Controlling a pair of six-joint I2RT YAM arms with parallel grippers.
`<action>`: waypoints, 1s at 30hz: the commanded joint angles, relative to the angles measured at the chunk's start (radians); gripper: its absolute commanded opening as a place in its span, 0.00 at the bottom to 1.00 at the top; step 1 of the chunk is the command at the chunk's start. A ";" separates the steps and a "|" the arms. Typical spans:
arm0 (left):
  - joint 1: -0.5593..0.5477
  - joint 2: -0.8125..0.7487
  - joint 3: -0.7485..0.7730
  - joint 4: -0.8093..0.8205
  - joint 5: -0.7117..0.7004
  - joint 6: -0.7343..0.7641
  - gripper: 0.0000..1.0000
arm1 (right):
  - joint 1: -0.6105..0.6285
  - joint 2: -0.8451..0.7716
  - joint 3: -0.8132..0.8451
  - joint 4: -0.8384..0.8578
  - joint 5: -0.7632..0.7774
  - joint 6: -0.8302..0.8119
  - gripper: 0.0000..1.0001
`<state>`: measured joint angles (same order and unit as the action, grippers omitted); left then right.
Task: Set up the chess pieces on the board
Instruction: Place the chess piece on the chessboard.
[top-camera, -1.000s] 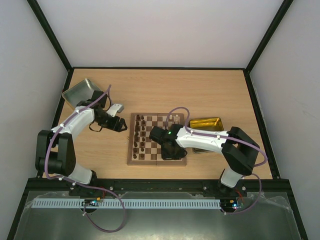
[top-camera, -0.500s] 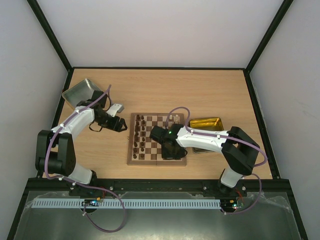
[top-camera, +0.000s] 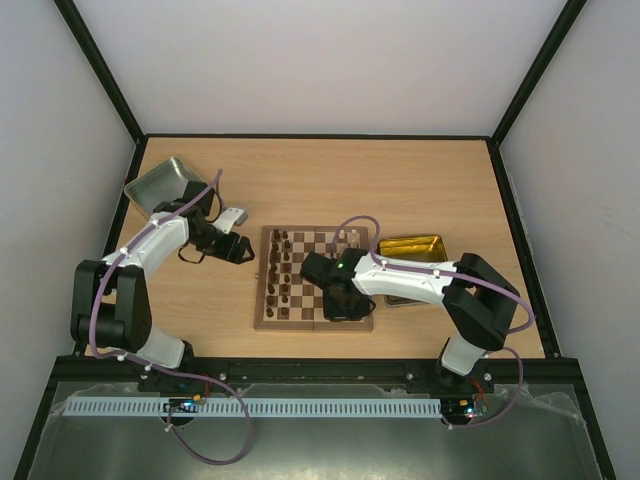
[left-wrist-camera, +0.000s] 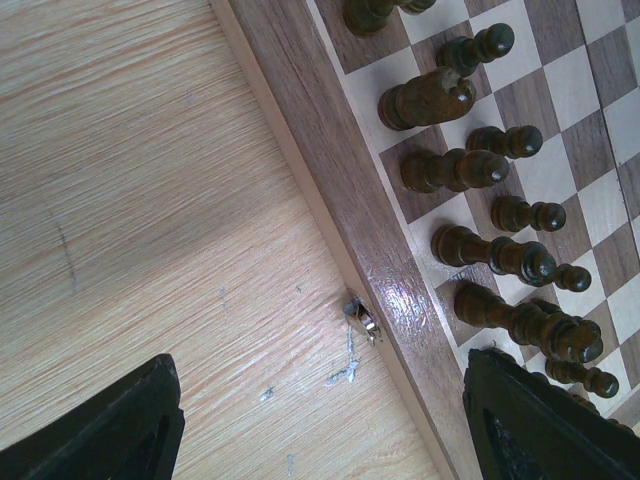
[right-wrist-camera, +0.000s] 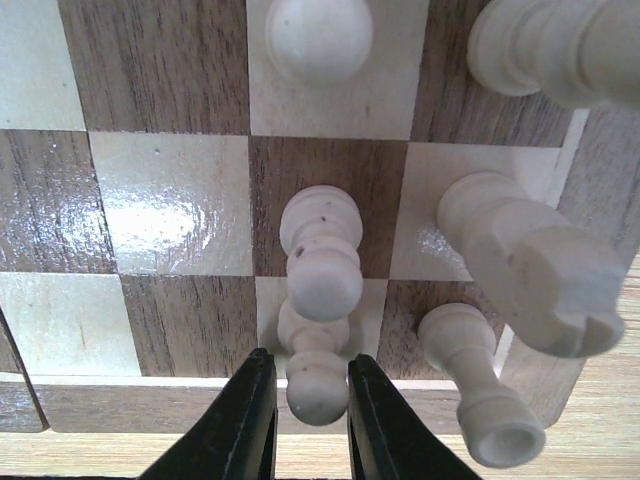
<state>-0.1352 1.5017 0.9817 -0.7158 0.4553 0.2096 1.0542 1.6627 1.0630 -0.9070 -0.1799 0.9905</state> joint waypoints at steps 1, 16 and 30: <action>-0.004 -0.004 -0.006 -0.007 0.012 0.008 0.77 | -0.002 -0.015 -0.001 -0.017 0.012 -0.006 0.19; -0.004 -0.006 -0.007 -0.008 0.017 0.011 0.77 | 0.004 -0.052 -0.021 -0.022 -0.036 -0.002 0.26; -0.004 -0.003 -0.008 -0.009 0.018 0.011 0.77 | 0.082 -0.102 -0.046 -0.035 -0.103 0.011 0.26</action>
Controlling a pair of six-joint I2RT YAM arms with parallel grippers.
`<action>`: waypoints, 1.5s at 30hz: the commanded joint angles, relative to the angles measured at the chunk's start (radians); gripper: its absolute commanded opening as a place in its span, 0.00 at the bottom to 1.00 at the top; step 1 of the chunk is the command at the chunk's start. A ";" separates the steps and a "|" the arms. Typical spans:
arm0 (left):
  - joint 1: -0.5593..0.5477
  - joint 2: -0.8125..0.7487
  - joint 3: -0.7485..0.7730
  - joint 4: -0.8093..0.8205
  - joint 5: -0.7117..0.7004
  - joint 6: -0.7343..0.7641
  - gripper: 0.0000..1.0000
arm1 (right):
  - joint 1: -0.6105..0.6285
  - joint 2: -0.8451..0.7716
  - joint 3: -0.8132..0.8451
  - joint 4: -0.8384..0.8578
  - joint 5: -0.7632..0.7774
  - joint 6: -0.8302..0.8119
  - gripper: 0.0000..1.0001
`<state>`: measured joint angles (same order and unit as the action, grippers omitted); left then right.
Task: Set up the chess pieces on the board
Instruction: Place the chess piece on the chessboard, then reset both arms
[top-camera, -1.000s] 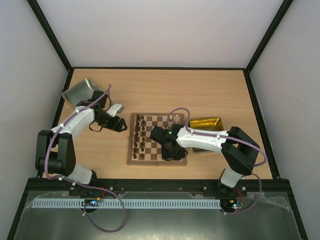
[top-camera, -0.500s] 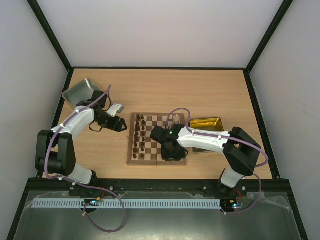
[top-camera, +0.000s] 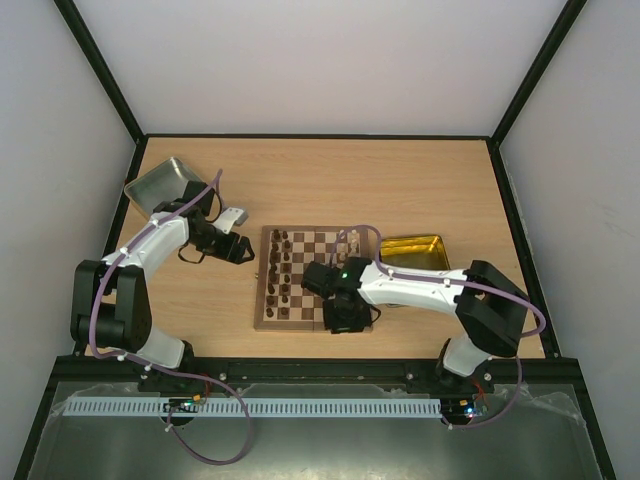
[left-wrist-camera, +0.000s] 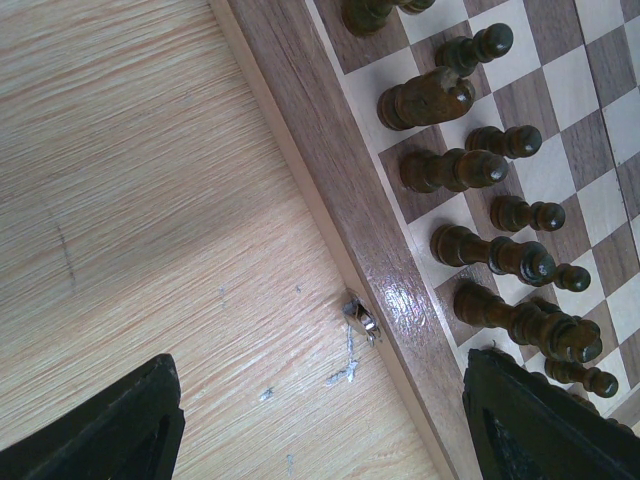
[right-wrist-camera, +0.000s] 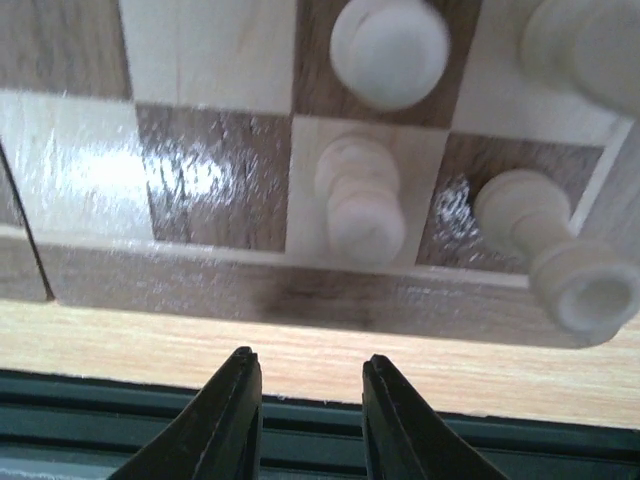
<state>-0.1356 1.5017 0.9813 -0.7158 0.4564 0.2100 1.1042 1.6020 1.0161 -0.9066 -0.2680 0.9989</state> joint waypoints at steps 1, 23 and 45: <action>-0.004 -0.004 -0.007 -0.010 0.016 0.011 0.77 | 0.039 -0.055 0.013 -0.058 -0.015 -0.001 0.26; -0.070 -0.050 0.381 -0.429 0.045 0.212 0.87 | -0.126 -0.074 0.562 -0.379 0.263 -0.191 0.66; -0.398 -0.234 0.205 -0.376 -0.098 0.163 0.99 | -0.171 -0.486 0.169 -0.246 0.287 -0.079 0.97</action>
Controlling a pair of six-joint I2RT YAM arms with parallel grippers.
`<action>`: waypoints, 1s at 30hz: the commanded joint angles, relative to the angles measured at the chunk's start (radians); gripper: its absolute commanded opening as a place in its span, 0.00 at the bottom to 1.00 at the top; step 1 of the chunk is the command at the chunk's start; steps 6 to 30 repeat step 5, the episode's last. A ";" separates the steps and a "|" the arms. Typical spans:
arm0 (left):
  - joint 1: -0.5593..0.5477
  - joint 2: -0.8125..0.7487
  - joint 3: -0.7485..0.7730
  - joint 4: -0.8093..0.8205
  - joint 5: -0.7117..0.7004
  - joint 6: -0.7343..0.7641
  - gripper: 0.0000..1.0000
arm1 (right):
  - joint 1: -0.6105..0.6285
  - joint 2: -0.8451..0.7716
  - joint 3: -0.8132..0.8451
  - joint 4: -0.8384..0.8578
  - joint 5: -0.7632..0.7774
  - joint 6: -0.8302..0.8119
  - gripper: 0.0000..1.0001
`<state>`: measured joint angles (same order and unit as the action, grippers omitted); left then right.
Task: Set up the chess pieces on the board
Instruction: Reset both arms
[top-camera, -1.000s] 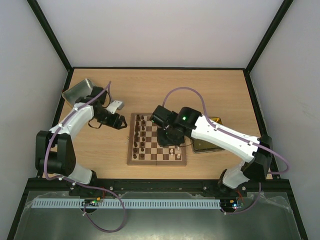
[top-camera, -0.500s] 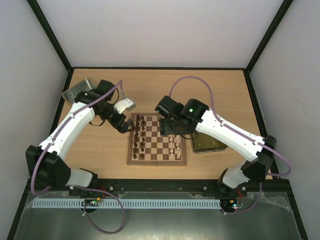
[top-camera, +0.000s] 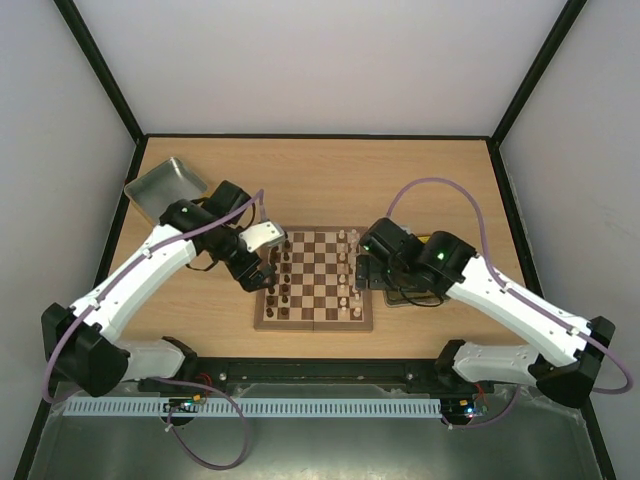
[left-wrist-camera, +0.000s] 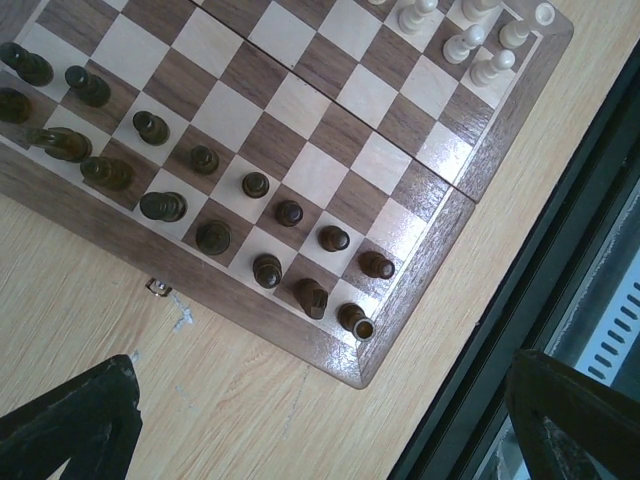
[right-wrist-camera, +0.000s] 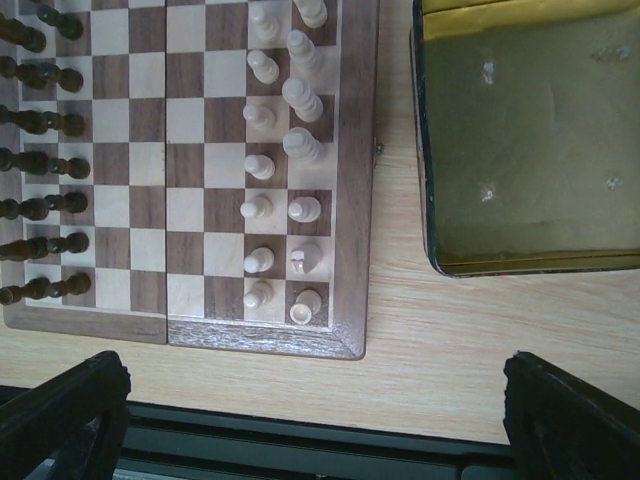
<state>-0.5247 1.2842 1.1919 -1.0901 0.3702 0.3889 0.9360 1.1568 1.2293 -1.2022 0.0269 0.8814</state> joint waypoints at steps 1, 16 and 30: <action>-0.010 -0.015 -0.007 -0.001 -0.013 -0.017 0.99 | -0.002 -0.046 -0.052 0.051 -0.010 0.042 0.97; -0.015 -0.009 -0.006 0.001 -0.017 -0.019 0.99 | -0.003 -0.048 -0.076 0.043 0.005 0.053 0.97; -0.015 -0.009 -0.006 0.001 -0.017 -0.019 0.99 | -0.003 -0.048 -0.076 0.043 0.005 0.053 0.97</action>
